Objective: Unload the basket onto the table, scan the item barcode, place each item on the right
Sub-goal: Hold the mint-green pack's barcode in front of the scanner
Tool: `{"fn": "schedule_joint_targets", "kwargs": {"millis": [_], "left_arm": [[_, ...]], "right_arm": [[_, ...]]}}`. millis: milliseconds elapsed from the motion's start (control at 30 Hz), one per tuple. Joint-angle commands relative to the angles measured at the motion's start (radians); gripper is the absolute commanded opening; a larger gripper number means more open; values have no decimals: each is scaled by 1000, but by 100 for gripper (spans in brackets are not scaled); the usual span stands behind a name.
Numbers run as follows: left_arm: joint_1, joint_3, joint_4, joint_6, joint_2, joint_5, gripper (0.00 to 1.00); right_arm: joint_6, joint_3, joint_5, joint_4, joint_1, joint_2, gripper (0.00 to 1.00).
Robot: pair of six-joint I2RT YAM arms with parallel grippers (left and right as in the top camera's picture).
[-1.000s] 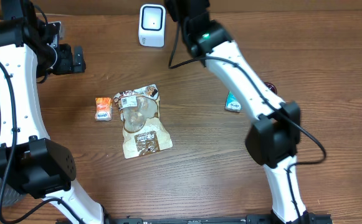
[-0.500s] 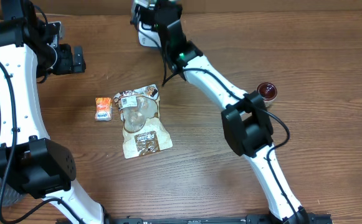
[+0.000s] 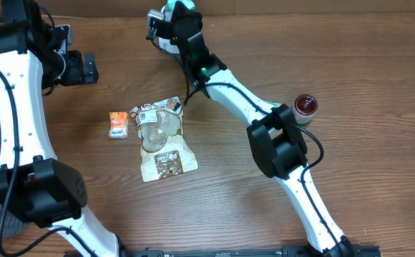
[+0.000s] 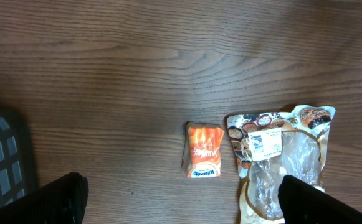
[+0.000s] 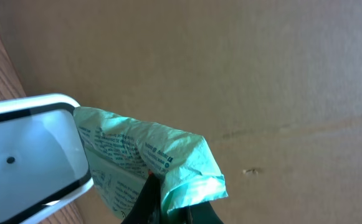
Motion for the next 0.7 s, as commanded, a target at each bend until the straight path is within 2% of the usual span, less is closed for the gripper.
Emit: {"fn": "schedule_joint_targets", "kwargs": {"millis": [0,667], "left_arm": [[-8,-5,1,22,-15,7,100],[-8,-5,1,22,-15,7,100]], "right_arm": [[-4,15,-13,8,6,0,4],[-24,15,30,24,-5,0,4]]}}
